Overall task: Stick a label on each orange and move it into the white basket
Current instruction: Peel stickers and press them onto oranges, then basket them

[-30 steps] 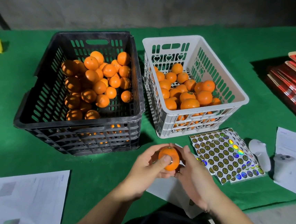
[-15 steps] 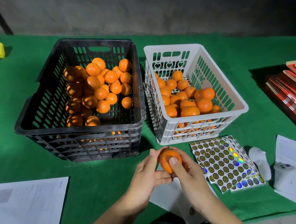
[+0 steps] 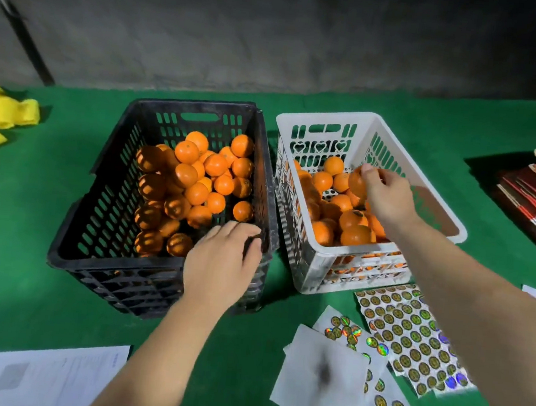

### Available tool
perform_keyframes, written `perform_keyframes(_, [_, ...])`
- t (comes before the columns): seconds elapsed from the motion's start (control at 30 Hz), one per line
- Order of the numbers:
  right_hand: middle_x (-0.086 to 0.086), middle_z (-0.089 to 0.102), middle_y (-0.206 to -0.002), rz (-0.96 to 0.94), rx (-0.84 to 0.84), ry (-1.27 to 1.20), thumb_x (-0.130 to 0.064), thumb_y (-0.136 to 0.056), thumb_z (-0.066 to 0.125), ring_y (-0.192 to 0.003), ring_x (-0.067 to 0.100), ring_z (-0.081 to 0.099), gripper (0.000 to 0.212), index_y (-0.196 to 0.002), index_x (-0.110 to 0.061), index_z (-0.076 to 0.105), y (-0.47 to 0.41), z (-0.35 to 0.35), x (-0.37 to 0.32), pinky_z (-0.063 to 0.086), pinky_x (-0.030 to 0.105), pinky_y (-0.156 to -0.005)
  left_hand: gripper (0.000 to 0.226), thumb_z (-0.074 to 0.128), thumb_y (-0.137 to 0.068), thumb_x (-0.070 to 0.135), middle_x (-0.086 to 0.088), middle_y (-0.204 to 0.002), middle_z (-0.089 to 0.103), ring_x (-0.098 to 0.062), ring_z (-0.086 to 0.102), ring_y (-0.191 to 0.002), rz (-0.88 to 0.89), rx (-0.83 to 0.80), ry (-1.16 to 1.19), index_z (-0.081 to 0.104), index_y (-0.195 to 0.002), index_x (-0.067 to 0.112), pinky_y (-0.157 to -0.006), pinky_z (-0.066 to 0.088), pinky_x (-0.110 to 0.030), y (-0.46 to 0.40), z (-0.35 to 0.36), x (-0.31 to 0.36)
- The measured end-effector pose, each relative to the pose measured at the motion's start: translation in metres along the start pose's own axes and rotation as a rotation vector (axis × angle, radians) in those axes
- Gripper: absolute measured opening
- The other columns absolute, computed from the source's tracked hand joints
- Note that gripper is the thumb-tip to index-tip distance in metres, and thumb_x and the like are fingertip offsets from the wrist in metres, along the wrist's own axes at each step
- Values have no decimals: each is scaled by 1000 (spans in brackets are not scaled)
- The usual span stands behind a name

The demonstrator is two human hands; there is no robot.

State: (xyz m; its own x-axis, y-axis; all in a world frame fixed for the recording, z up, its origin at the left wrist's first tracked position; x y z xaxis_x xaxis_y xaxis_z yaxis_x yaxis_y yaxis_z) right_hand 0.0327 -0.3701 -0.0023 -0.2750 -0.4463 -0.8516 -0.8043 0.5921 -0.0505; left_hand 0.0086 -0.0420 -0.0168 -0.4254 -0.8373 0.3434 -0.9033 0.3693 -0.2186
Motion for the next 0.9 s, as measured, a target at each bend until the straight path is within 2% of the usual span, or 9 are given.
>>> perform_keyframes(0.13, [27, 62, -132, 50, -93, 288, -44, -111, 39, -114, 45, 60, 56, -148, -4, 48, -23, 20, 26, 46, 39, -81, 50, 24, -99, 38, 9, -110, 73, -24, 63, -106, -13, -54, -207, 65, -127, 34, -87, 44, -41, -4, 15, 10])
perform_keyframes(0.23, [29, 67, -118, 17, -93, 336, -30, -113, 35, -99, 45, 62, 44, -144, -3, 51, -14, 30, 46, 44, 39, -73, 49, 23, -98, 37, 8, -97, 72, -25, 64, -96, 3, -54, -239, 69, -114, 32, -82, 44, -42, -4, 14, 9])
perform_keyframes(0.33, [22, 70, -108, -165, -66, 320, -28, -111, 43, -87, 39, 64, 38, -141, -8, 55, 10, 44, 35, 44, 36, -67, 43, 28, -98, 35, 8, -91, 72, -25, 64, -91, -2, -41, -222, 70, -106, 30, -80, 45, -42, -4, 14, 10])
perform_keyframes(0.37, [19, 70, -115, -227, -71, 312, -29, -110, 45, -95, 37, 64, 38, -141, -11, 55, 18, 51, 28, 45, 36, -71, 42, 29, -97, 34, 8, -91, 71, -25, 64, -91, -10, -41, -211, 70, -106, 30, -80, 45, -42, -5, 15, 10])
perform_keyframes(0.43, [14, 62, -139, -334, -109, 369, -35, -108, 48, -126, 34, 57, 40, -140, -12, 57, 36, 71, 13, 50, 42, -95, 39, 33, -97, 34, 8, -91, 71, -25, 64, -91, -33, -44, -201, 71, -105, 31, -81, 44, -41, -5, 16, 9])
perform_keyframes(0.5, [13, 53, -151, -454, -142, 487, -43, -107, 48, -143, 30, 46, 45, -140, -13, 59, 51, 91, -1, 42, 47, -113, 39, 33, -97, 34, 8, -91, 71, -25, 63, -91, -37, -45, -204, 71, -105, 31, -80, 44, -41, -5, 17, 9])
perform_keyframes(0.63, [4, 42, -161, -481, -191, 677, -59, -100, 35, -147, 26, 39, 60, -145, -25, 52, 59, 107, -4, 35, 46, -116, 40, 30, -100, 35, 9, -98, 71, -23, 62, -96, -49, -69, -223, 69, -111, 32, -84, 43, -40, -4, 17, 8])
perform_keyframes(0.77, [1, 34, -164, -438, -224, 777, -62, -96, 24, -148, 25, 34, 66, -152, -31, 41, 58, 108, 3, 33, 48, -116, 39, 26, -104, 38, 11, -114, 67, -21, 60, -106, -79, -193, -158, 61, -121, 35, -86, 42, -39, -7, 16, 5])
perform_keyframes(0.9, [3, 31, -165, -427, -233, 840, -59, -96, 19, -145, 30, 36, 67, -155, -31, 33, 60, 111, -1, 34, 48, -114, 25, 34, -107, 35, 0, -85, 56, -25, 51, -71, -138, -637, 123, 51, -93, 22, -58, 32, -35, -38, 33, -10])
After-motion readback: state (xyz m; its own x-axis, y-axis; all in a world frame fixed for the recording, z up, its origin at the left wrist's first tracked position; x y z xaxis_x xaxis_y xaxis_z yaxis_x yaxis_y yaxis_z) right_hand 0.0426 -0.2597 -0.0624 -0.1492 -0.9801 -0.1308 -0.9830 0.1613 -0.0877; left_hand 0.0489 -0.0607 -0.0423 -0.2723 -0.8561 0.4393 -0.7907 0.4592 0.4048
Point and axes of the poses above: each hand's wrist, its own y-axis away from the middle knuckle, its own z-axis out of the palm, x = y × z, the point moved 7 cm from there along -y, towards the middle knuckle
